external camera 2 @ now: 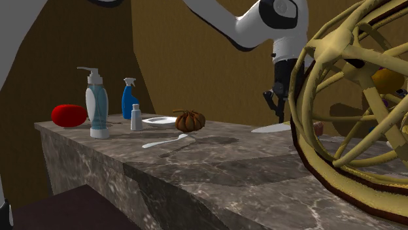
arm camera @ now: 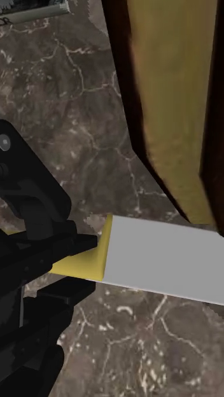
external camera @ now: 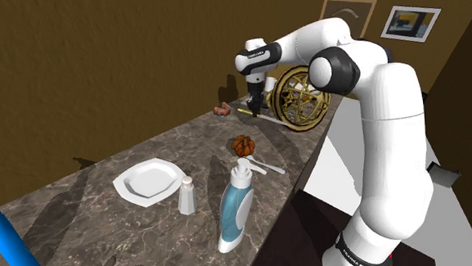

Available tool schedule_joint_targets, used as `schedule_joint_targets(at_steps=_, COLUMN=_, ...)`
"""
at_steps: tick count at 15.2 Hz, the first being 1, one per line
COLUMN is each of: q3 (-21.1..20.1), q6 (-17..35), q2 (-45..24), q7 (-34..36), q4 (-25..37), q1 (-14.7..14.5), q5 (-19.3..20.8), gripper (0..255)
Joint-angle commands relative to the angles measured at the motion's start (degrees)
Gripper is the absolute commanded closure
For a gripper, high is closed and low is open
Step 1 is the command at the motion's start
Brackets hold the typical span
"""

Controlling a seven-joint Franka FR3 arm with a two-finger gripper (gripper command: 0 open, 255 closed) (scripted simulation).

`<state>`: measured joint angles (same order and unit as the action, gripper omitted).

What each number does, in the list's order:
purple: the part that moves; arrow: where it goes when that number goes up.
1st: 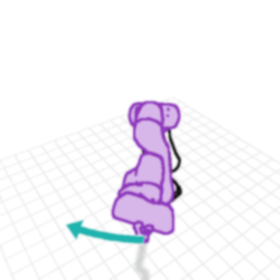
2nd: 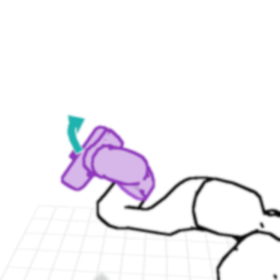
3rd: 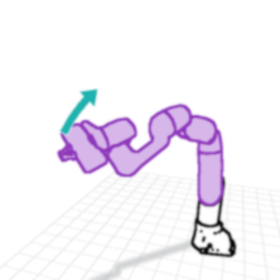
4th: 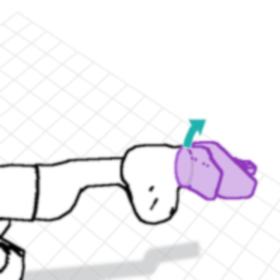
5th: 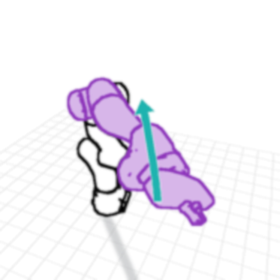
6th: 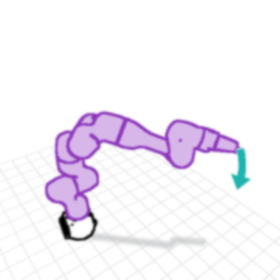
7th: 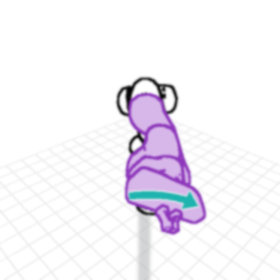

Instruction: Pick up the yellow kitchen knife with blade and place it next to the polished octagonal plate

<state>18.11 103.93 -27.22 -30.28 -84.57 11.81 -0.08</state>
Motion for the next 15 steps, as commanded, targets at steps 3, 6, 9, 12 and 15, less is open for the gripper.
schedule_joint_targets(at_steps=3, q3=0.1, q6=-2.9, q2=0.6, q7=-0.2, q4=2.2, q1=0.0, q5=0.2, gripper=255)
schedule_joint_targets(at_steps=6, q3=0.1, q6=-1.1, q2=5.3, q7=1.7, q4=-4.2, q1=-2.0, q5=1.3, gripper=255)
schedule_joint_targets(at_steps=9, q3=-0.3, q6=1.3, q2=11.6, q7=5.0, q4=-12.9, q1=-4.7, q5=3.1, gripper=255)
schedule_joint_targets(at_steps=12, q3=-1.1, q6=2.9, q2=17.4, q7=8.4, q4=-20.5, q1=-7.1, q5=4.7, gripper=255)
schedule_joint_targets(at_steps=15, q3=-2.2, q6=4.1, q2=22.8, q7=12.1, q4=-27.3, q1=-9.1, q5=6.0, gripper=255)
